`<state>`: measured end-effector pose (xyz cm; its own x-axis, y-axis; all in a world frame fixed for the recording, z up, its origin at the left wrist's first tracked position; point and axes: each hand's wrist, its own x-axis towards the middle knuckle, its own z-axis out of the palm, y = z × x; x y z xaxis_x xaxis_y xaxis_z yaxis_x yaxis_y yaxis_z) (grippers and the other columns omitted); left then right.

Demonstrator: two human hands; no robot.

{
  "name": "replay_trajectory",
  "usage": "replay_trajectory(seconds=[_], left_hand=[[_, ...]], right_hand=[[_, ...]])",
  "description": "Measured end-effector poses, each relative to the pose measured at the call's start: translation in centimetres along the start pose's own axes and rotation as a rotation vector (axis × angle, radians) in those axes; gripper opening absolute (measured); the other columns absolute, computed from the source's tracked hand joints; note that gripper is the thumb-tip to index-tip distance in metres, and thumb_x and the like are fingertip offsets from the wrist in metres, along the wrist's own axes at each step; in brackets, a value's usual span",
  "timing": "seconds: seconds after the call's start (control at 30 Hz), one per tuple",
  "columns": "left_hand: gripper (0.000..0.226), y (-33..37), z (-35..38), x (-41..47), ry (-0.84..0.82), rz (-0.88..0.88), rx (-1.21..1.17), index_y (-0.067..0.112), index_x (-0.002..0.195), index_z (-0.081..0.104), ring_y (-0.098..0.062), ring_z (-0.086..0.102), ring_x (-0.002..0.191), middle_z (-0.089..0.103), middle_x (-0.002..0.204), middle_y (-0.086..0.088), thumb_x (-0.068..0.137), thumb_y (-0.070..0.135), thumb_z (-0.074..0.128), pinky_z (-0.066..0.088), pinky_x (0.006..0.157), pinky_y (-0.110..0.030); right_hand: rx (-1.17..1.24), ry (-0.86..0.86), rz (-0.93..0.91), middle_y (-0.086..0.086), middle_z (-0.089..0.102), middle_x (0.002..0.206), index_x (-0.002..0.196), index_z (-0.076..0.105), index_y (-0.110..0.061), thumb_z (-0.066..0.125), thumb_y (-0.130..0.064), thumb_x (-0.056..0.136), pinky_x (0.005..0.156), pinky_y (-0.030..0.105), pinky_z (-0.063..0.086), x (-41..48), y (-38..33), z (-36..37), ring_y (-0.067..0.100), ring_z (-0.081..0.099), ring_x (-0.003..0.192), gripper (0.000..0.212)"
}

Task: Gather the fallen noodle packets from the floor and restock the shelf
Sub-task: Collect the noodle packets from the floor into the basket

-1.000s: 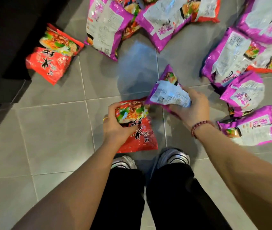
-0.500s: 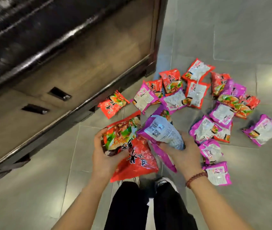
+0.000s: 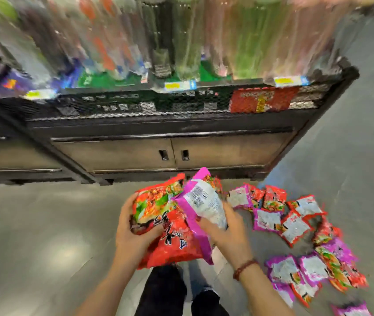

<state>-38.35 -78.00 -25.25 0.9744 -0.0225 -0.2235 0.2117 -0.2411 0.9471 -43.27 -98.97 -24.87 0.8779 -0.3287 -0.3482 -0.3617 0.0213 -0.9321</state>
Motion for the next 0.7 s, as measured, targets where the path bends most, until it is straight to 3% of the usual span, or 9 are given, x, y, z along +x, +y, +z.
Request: replay_trajectory(seconds=[0.1,0.17,0.23,0.3,0.4,0.5,0.57,0.7], left_hand=[[0.097,0.6,-4.0,-1.1,0.170,-0.007,-0.006,0.055,0.129,0.045,-0.016,0.059,0.117,0.056,0.133,0.011,0.042,0.048,0.087,0.049,0.100,-0.045],[0.098,0.8,-6.7,-1.8,0.257,0.002,-0.032,0.049,0.132,0.045,-0.012,0.060,0.114,0.056,0.133,0.007,0.045,0.042,0.091,0.051,0.098,-0.040],[0.093,0.8,-9.4,-2.3,0.344,0.005,-0.081,0.040,0.135,0.044,0.001,0.061,0.107,0.055,0.131,0.010,0.059,0.017,0.093,0.054,0.089,-0.025],[0.088,0.7,-12.2,-2.4,0.424,0.002,-0.113,0.037,0.136,0.041,0.013,0.058,0.100,0.050,0.126,0.021,0.067,0.005,0.086,0.053,0.077,-0.013],[0.090,0.1,-17.2,-2.4,0.536,-0.043,-0.145,0.044,0.136,0.040,0.006,0.057,0.104,0.047,0.122,0.028,0.064,0.020,0.090,0.051,0.076,-0.018],[0.101,-0.6,-22.8,-2.3,0.642,-0.053,-0.190,0.048,0.136,0.042,-0.007,0.058,0.114,0.052,0.131,0.017,0.047,0.047,0.090,0.052,0.088,-0.031],[0.102,-0.9,-26.3,-2.3,0.703,-0.055,-0.205,0.048,0.136,0.042,-0.011,0.058,0.116,0.052,0.134,0.013,0.045,0.047,0.087,0.052,0.093,-0.037],[0.098,-1.4,-32.7,-2.1,0.798,-0.025,-0.212,0.051,0.134,0.042,-0.004,0.054,0.118,0.047,0.139,0.012,0.047,0.043,0.087,0.051,0.093,-0.029]], right_hand=[[0.020,-0.152,-0.035,-0.011,0.073,0.093,0.099,0.066,-0.025,0.081,-0.013,0.074,0.068,0.018,0.051,-0.1,-2.6,3.3,0.004,0.068,0.085,0.032],[0.023,-0.261,-0.071,-0.015,0.073,0.088,0.098,0.063,-0.023,0.075,0.002,0.076,0.066,0.014,0.049,0.1,-4.4,6.4,-0.002,0.066,0.080,0.035],[0.003,-0.352,-0.091,-0.013,0.073,0.088,0.100,0.061,-0.022,0.076,-0.001,0.074,0.065,0.013,0.049,0.4,-5.7,9.7,-0.002,0.066,0.080,0.036],[-0.013,-0.437,-0.097,-0.009,0.071,0.094,0.104,0.060,-0.023,0.078,-0.011,0.073,0.064,0.016,0.050,0.5,-6.9,13.3,0.001,0.066,0.084,0.038],[-0.031,-0.551,-0.084,-0.003,0.071,0.100,0.108,0.060,-0.021,0.078,-0.011,0.075,0.067,0.020,0.052,0.9,-8.0,19.4,0.006,0.068,0.088,0.038],[-0.052,-0.627,-0.079,-0.001,0.071,0.104,0.110,0.061,-0.022,0.078,-0.015,0.075,0.073,0.026,0.054,0.7,-9.1,26.1,0.013,0.068,0.094,0.040],[-0.074,-0.684,-0.091,-0.001,0.071,0.105,0.109,0.061,-0.022,0.077,-0.011,0.077,0.073,0.026,0.054,0.6,-9.9,30.4,0.012,0.068,0.094,0.038],[-0.110,-0.813,-0.131,-0.001,0.069,0.109,0.115,0.058,-0.021,0.077,-0.011,0.078,0.077,0.025,0.055,0.1,-11.6,38.3,0.011,0.067,0.098,0.043]])
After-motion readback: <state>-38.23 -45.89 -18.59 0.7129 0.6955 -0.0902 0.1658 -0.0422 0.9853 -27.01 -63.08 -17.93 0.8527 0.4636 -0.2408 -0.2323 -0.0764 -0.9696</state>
